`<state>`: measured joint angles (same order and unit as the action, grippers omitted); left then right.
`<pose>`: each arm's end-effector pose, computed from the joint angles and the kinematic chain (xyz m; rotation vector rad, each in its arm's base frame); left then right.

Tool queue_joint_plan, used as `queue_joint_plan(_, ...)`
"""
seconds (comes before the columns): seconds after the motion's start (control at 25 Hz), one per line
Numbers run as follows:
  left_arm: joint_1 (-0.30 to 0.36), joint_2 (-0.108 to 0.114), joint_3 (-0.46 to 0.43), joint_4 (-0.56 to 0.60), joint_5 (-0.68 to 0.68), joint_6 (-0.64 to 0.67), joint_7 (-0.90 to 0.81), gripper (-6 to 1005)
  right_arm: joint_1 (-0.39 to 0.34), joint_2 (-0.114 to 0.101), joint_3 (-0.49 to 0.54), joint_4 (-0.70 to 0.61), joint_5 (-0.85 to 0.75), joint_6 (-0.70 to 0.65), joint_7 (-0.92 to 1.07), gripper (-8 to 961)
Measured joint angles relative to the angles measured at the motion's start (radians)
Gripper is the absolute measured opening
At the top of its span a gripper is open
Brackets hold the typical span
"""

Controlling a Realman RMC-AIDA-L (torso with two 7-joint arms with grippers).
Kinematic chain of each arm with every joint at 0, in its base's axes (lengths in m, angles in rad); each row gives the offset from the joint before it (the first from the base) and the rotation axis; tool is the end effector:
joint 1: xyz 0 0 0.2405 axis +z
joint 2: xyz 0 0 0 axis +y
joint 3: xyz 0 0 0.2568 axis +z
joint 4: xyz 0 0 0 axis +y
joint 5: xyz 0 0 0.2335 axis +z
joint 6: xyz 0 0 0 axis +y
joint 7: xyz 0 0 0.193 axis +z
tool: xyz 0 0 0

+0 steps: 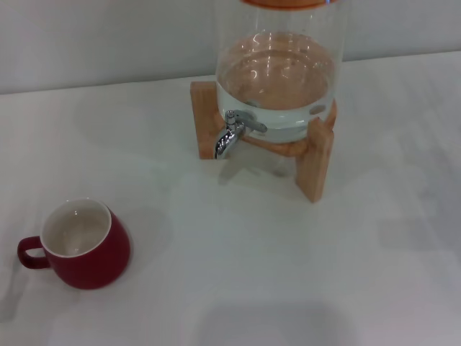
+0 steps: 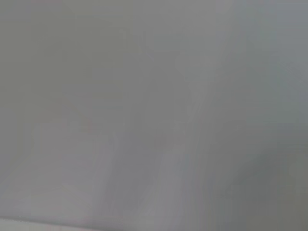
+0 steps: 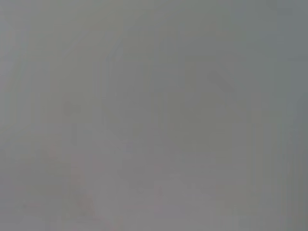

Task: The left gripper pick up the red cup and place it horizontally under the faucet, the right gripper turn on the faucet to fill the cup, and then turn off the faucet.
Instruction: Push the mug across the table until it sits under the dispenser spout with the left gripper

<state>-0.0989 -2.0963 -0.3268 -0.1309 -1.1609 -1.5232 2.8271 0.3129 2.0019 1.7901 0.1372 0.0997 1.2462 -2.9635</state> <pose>-0.3770 0.2405 -0.0432 -1.5710 -0.6789 -0.8380 0.4142 0.3562 0.0812 -1.3147 0.4646 0.5761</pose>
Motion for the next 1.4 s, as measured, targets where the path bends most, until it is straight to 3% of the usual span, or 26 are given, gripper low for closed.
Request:
queue_joint_plan(0.64,0.045,-0.001,0.0,0.004,0.037,0.015,0.0,874,0.013,-0.002,0.0,0.001,0.0,-0.002,-0.002,679)
queue_joint_plan(1.4,0.001,0.001,0.003,-0.002,0.055,0.116,0.0,873,0.014,-0.002,0.0,0.004,-0.008,0.007,-0.002,679)
